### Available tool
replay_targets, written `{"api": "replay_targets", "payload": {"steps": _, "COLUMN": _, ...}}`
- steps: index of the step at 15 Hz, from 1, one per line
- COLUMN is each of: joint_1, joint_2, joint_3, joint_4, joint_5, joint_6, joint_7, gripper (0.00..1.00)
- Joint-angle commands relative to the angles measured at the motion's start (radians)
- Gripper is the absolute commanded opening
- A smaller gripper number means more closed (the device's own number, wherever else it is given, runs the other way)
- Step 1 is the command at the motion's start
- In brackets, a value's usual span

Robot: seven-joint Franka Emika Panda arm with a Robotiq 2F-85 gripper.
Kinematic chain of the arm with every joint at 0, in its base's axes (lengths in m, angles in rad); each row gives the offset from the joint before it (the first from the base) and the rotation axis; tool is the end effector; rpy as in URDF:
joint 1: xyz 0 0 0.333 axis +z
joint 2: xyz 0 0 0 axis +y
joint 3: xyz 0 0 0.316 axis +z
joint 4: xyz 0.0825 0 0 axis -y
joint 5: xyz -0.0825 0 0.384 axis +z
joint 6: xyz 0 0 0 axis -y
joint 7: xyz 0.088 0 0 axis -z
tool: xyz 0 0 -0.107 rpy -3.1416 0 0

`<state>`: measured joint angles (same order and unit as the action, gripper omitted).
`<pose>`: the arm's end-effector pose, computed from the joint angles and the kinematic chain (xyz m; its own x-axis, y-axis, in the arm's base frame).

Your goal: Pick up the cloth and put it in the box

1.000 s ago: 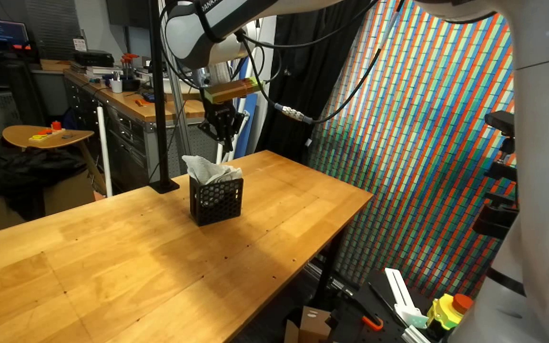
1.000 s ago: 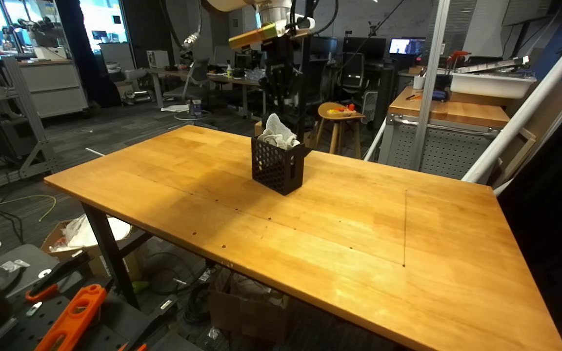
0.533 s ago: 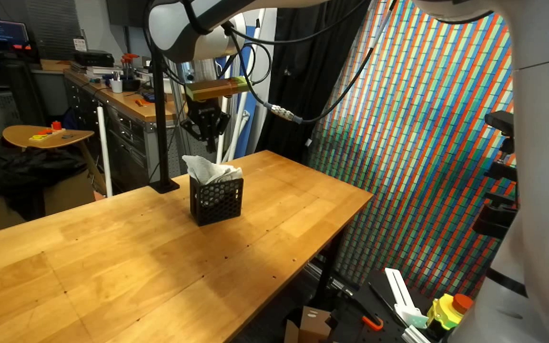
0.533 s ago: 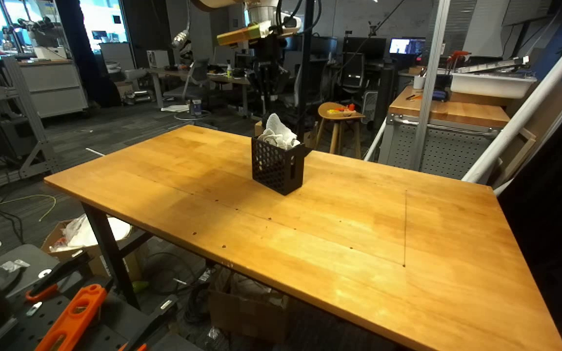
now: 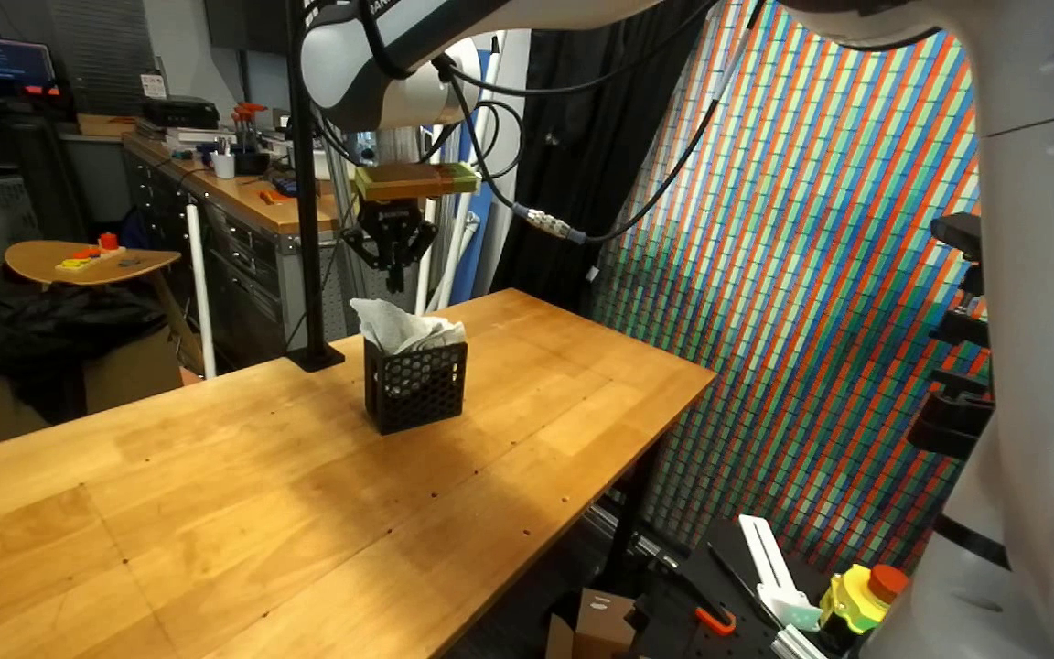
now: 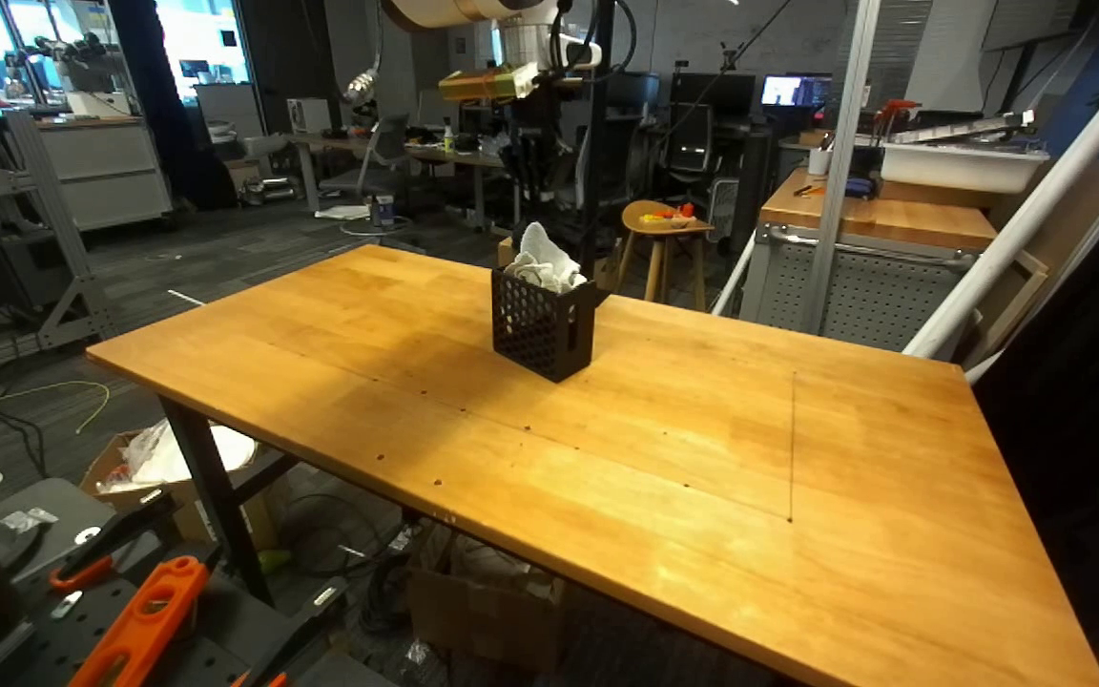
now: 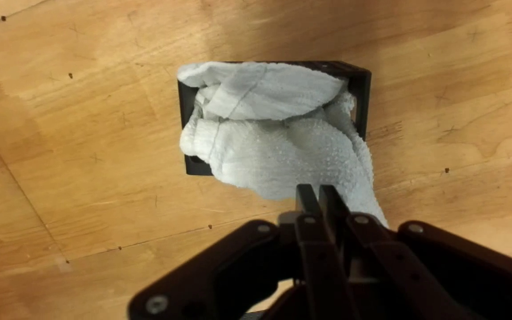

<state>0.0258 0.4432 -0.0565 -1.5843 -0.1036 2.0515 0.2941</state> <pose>0.6814 -0.0216 0.3837 0.9625 -0.2657 0.0542 -0.2701 -0.9570 0.1057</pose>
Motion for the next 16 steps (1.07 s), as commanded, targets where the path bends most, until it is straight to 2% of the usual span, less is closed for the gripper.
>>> {"api": "replay_targets", "payload": {"steps": 1, "joint_1": -0.01, "joint_2": 0.021, "joint_3": -0.006, "joint_4": 0.007, "joint_5": 0.02, "joint_6": 0.047, "joint_7": -0.003, "gripper": 0.11}}
{"api": "replay_targets", "payload": {"steps": 7, "joint_1": -0.016, "joint_2": 0.045, "joint_3": 0.003, "joint_4": -0.03, "joint_5": 0.044, "joint_6": 0.025, "joint_7": -0.017, "gripper": 0.11}}
{"api": "replay_targets", "payload": {"steps": 16, "joint_1": -0.037, "joint_2": 0.07, "joint_3": -0.005, "joint_4": -0.137, "joint_5": 0.062, "joint_6": 0.088, "joint_7": -0.021, "gripper": 0.11}}
